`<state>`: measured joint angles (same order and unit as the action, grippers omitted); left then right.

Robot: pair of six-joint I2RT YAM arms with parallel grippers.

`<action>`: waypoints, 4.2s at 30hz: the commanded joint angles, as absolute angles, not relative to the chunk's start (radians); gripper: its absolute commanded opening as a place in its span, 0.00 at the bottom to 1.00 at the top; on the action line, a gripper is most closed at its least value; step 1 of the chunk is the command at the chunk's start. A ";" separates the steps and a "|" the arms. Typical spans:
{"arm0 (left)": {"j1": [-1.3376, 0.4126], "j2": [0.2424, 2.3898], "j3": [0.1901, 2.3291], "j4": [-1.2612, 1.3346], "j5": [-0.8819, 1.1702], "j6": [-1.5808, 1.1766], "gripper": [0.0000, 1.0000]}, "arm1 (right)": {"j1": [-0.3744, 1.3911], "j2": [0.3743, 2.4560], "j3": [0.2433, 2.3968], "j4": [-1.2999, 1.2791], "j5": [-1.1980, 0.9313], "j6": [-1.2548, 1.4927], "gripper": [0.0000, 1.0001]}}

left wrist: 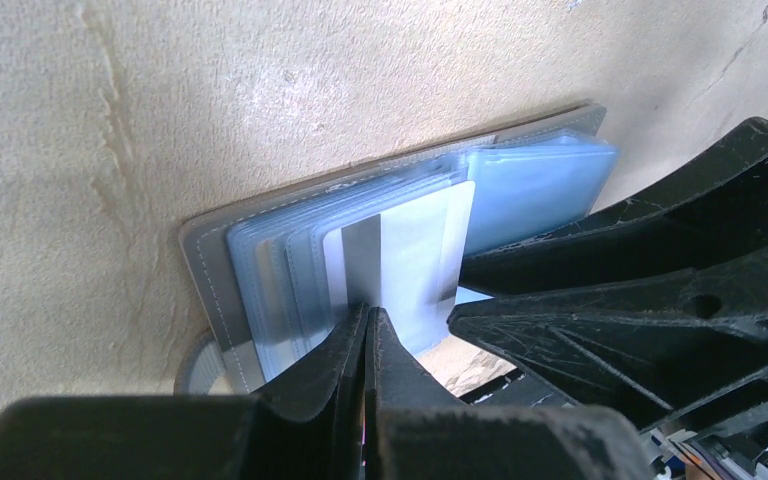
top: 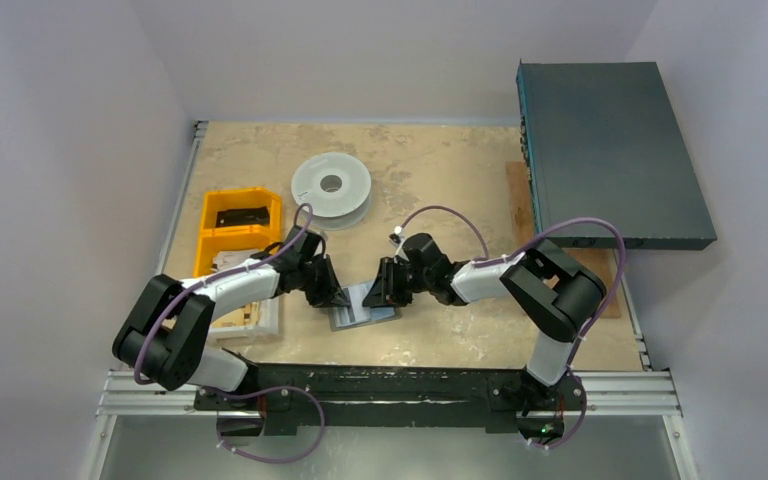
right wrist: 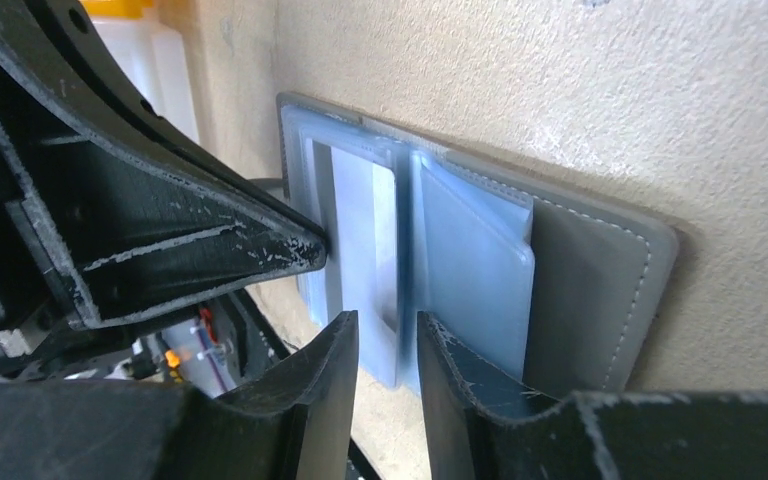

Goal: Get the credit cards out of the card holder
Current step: Remove the credit card from the card holder, then place the credit card in the storage box.

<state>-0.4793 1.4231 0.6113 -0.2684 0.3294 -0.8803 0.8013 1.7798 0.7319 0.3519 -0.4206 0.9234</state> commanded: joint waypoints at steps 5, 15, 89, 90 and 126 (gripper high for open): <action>-0.486 1.458 0.594 -0.326 0.222 -0.870 0.00 | 0.783 1.830 0.682 0.542 -0.559 0.999 0.24; -0.485 1.449 0.584 -0.335 0.220 -0.868 0.00 | 0.772 1.845 0.652 0.586 -0.553 1.034 0.11; -0.442 1.192 0.849 -0.499 0.384 -0.721 0.44 | 0.643 1.517 0.710 0.367 -0.646 0.979 0.00; -0.420 1.184 0.850 -0.495 0.423 -0.719 0.46 | 0.633 1.516 0.715 0.391 -0.677 1.000 0.00; -0.290 1.146 0.702 -0.102 0.878 -0.898 0.00 | 0.622 1.529 0.698 0.726 -0.864 1.258 0.06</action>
